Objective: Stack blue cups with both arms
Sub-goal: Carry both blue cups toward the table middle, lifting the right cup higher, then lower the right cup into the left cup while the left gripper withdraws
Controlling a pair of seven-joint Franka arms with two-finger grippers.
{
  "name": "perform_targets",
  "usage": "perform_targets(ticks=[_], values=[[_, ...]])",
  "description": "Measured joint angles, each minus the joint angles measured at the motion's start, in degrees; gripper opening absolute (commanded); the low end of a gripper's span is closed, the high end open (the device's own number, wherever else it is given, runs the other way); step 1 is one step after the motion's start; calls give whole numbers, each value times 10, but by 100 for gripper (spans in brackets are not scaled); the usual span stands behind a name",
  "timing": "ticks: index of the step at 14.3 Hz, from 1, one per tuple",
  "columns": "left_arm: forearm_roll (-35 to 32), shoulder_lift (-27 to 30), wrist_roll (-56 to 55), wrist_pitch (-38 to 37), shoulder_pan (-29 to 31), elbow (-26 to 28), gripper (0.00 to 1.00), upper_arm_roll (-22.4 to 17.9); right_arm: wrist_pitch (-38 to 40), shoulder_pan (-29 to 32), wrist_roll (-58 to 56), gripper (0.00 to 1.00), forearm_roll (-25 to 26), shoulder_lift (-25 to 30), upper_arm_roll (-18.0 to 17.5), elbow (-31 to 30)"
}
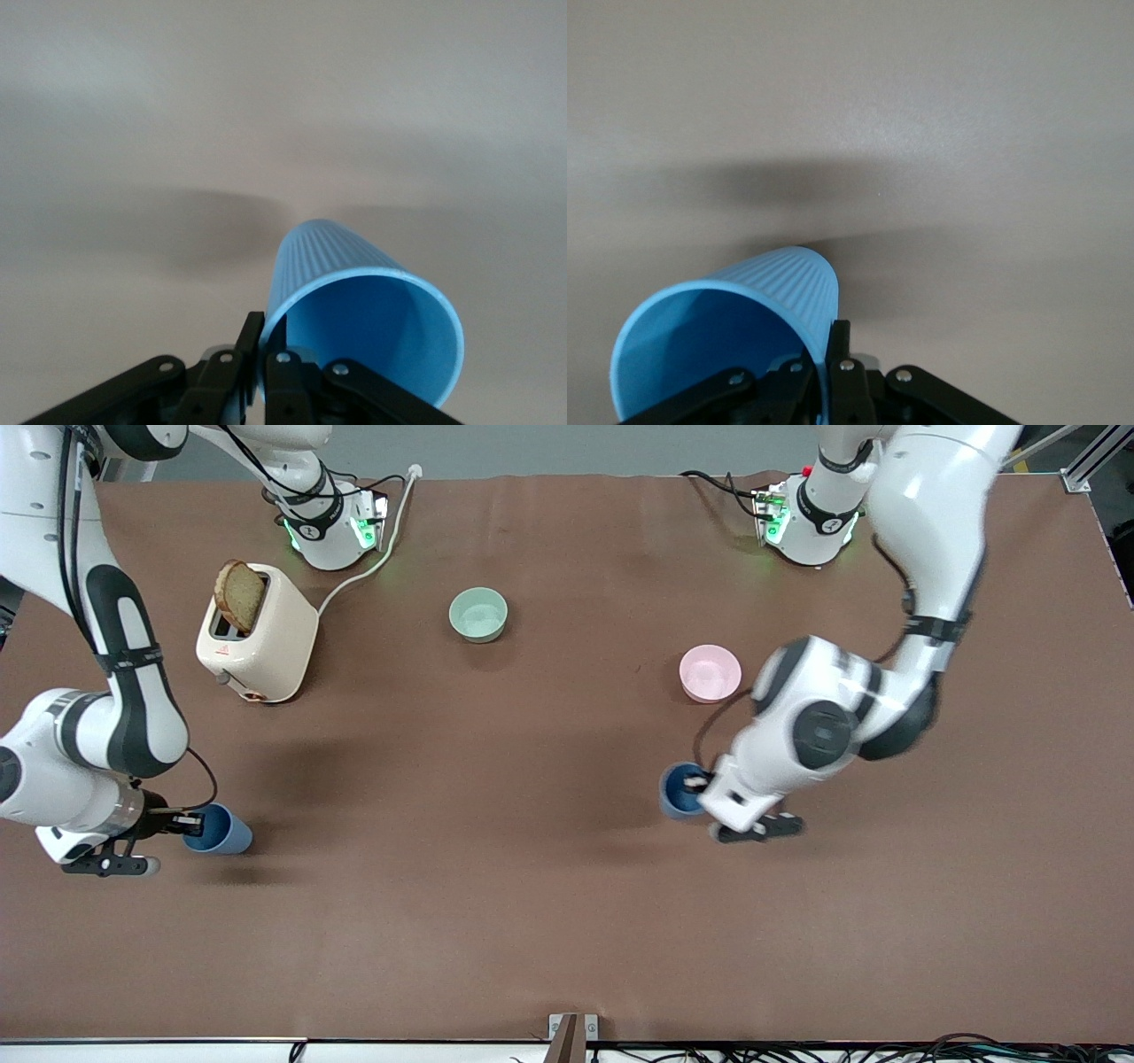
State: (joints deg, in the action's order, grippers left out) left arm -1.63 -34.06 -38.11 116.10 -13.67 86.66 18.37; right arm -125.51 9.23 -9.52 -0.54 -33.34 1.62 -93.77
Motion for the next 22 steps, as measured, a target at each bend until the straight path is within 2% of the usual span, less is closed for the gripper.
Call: perform_targets(ticks=[5,6,7,8,9,10,12,14,17,20,22], values=[[0,-39,-130,40,-97,-9,1,-3,136,-18,10,1,-26,91,-8,32],[0,-49,-140,47,-106,-9,2,-4,157,-29,29,1,-35,108,-9,32],[0,-58,-145,53,-112,-9,8,-4,172,-43,55,1,-40,123,-10,32],[0,-67,-148,59,-116,-9,30,-4,182,-61,89,1,-42,135,-11,32],[0,-74,-148,65,-118,-10,60,-4,186,-81,126,1,-43,143,-14,31],[0,-78,-148,68,-119,-10,100,-4,187,-100,165,1,-44,149,-20,31],[0,-79,-148,71,-119,-13,100,-4,185,-126,253,1,-44,152,-54,31],[0,-76,-148,71,-117,-23,100,-5,182,-138,336,1,-44,152,-108,30],[-1,-36,-148,40,-97,-42,100,-11,171,-162,429,1,-43,151,-172,29],[-4,60,-138,-39,-41,-51,100,-17,130,-238,526,1,-43,145,-187,24],[-4,119,-97,-64,0,-50,100,-20,95,-302,594,1,-41,124,-188,26]])
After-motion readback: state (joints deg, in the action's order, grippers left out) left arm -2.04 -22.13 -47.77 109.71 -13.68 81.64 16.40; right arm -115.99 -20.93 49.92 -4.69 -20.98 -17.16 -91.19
